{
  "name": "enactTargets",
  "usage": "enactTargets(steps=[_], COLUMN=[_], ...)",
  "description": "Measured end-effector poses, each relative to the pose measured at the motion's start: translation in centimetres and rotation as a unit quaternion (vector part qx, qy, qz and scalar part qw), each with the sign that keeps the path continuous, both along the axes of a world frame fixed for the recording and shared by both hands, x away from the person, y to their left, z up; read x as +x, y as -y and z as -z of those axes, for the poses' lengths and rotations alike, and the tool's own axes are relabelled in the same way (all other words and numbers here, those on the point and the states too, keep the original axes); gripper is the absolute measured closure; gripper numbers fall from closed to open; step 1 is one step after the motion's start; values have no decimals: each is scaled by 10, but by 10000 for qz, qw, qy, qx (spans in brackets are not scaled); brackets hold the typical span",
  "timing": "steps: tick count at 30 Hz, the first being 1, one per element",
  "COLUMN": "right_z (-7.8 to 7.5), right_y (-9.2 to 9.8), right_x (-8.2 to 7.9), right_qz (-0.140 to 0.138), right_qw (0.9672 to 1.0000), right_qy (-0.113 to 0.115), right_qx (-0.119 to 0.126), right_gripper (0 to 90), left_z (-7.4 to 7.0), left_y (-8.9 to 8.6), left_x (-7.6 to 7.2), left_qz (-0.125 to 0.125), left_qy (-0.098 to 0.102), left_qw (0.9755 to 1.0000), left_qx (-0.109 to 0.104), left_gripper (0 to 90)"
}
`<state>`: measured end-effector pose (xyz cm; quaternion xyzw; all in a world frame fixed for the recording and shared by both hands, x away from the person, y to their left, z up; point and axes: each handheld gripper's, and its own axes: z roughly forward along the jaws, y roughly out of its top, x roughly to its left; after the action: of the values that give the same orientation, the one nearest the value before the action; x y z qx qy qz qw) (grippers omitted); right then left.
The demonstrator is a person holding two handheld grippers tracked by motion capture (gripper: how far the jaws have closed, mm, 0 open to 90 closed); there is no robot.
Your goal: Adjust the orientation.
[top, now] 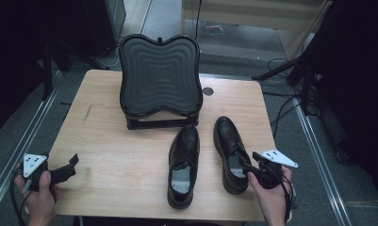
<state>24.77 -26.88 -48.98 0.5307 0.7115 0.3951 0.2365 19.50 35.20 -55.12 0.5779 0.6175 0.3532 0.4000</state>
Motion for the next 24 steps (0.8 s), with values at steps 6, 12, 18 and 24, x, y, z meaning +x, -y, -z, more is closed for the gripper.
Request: enactTargets(steps=[6, 12, 18, 24], right_z=[-4, -10, -9, -8], right_y=[0, -11, -12, -19], right_x=[11, 21, 19, 13], right_qz=[161, -94, 2, 191], right_qw=[9993, 9959, 9978, 9976], right_qy=[-225, -409, -439, -252], right_qx=[-264, -796, -492, -612], right_gripper=[440, 591, 780, 854], left_z=[0, 0, 0, 0], left_y=[0, 0, 0, 0], left_x=[0, 0, 1, 0], left_qz=[20, 12, 29, 15], left_qy=[-4, -5, -21, -12], left_qw=[10000, 10000, 10000, 10000], left_qx=[39, -2, 26, -8], left_gripper=[0, 0, 0, 0])
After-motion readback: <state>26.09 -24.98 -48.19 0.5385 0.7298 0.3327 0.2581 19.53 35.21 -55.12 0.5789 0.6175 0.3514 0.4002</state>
